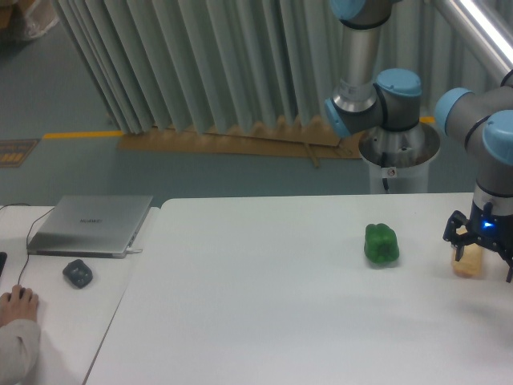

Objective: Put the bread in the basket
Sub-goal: 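Close the gripper around the tan bread roll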

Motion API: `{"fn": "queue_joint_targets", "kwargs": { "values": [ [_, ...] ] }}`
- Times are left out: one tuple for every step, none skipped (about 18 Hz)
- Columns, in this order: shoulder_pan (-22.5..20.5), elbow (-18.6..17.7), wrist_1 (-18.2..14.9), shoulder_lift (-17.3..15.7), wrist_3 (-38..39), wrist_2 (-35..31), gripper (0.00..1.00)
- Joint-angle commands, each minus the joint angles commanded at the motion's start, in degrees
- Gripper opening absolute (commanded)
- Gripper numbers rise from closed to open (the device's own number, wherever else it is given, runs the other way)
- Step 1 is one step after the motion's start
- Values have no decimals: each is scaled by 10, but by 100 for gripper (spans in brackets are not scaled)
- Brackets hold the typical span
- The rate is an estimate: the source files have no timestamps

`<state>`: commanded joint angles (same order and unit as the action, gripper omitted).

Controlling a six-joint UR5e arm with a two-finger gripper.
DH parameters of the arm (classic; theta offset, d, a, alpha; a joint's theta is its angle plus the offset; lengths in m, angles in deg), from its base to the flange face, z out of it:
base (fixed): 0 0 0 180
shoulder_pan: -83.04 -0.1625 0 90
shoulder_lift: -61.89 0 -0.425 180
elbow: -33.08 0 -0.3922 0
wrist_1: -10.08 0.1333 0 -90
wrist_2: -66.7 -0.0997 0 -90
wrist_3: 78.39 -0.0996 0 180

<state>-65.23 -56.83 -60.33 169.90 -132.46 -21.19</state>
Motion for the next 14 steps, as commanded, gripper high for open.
{"fn": "queue_joint_targets", "kwargs": {
  "values": [
    [0, 0, -1, 0, 0, -3, 100],
    [1, -3, -2, -3, 1, -4, 100],
    [-1, -4, -2, -5, 1, -4, 100],
    [-3, -8, -2, -8, 1, -3, 100],
    [-3, -10, -2, -10, 3, -3, 100],
    [-3, -14, -2, -12, 3, -3, 100],
    [-4, -20, -1, -13, 3, 2, 100],
    [-4, -26, -1, -13, 4, 1, 100],
    [-4, -33, 1, -16, 1, 1, 100],
    [-4, -34, 2, -20, -2, 0, 100],
    [-4, -34, 2, -21, -3, -1, 100],
    [-5, -36, 1, -25, -3, -7, 100],
    [-7, -58, 3, -35, -1, -25, 100],
    [-10, -62, -3, -37, 4, -36, 100]
  ]
}}
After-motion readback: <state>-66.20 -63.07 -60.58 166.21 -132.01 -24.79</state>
